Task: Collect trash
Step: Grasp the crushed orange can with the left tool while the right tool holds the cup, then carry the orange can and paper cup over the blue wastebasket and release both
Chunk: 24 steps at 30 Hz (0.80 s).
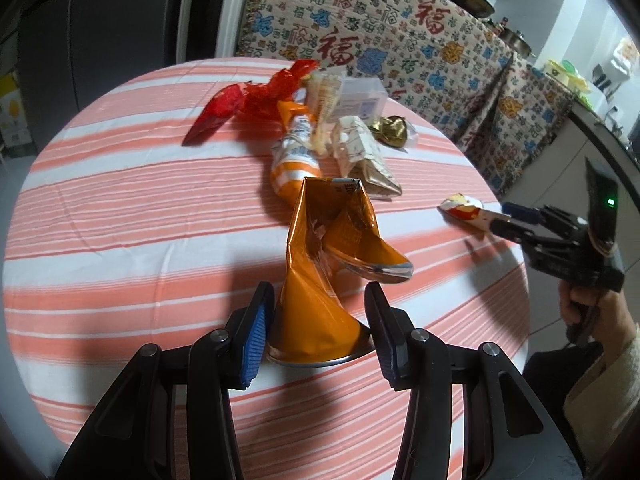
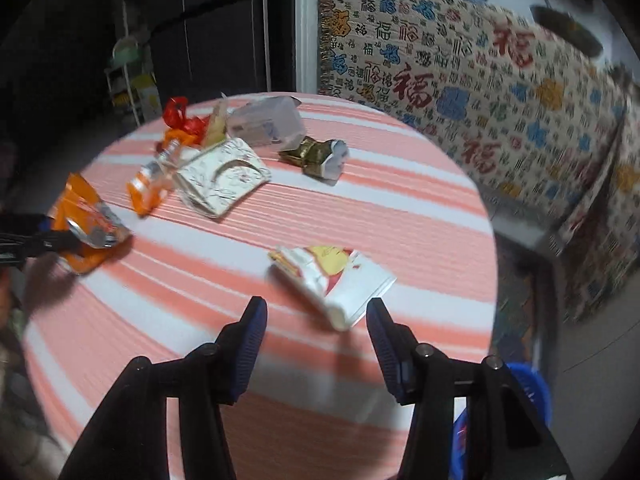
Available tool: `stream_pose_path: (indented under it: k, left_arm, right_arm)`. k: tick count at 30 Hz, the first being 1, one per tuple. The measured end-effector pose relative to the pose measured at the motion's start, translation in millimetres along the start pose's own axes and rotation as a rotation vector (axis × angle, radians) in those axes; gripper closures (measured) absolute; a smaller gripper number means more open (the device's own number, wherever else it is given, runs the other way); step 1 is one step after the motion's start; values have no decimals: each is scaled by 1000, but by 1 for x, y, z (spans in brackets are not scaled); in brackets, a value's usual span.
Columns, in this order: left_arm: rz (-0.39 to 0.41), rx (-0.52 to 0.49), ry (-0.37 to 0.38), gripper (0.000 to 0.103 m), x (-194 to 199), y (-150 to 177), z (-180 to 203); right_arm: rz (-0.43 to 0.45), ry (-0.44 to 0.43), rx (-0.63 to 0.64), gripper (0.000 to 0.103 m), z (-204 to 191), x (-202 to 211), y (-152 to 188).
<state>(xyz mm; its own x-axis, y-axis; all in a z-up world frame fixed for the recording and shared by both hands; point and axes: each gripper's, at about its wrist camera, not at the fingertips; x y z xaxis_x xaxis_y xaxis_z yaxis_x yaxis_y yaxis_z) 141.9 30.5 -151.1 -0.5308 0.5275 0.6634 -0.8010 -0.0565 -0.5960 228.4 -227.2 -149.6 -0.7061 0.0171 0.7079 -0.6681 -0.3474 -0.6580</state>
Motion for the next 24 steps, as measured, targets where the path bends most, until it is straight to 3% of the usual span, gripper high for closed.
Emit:
stream_pose_path:
  k: [2,3,4,10,24]
  left_arm:
    - [1,-6,6,56,-3,-2,7]
    - [5,-11,3,56,-4,-4,10]
    - [9,-17,1,56,-5,-5,13]
    - [39,-52,4,56,-16,-16,37]
    - [12,-165,61,56,-49,-34,102]
  right_arm:
    - [-24,14,37,54,-4,-15,-7]
    - [-38,3,45,83,-6,-19,-8]
    - [-55,-9,44,95,-6,-23,-9]
    - [-36,-115,-147,96,10,8,-7]
    - [-9,-183,-281,96,32,45,10]
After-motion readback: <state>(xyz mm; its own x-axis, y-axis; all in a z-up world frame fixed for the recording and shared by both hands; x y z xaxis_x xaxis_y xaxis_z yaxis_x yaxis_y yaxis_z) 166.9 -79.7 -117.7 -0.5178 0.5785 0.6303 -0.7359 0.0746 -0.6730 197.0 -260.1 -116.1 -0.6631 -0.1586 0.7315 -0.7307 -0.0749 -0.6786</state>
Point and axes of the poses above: each gripper's, at about its wrist camera, not at the fingertips, and x roughly against the way its jaws point, z to its right, y to its underside, and after that the axes turned 15 degrees about y, right-handed
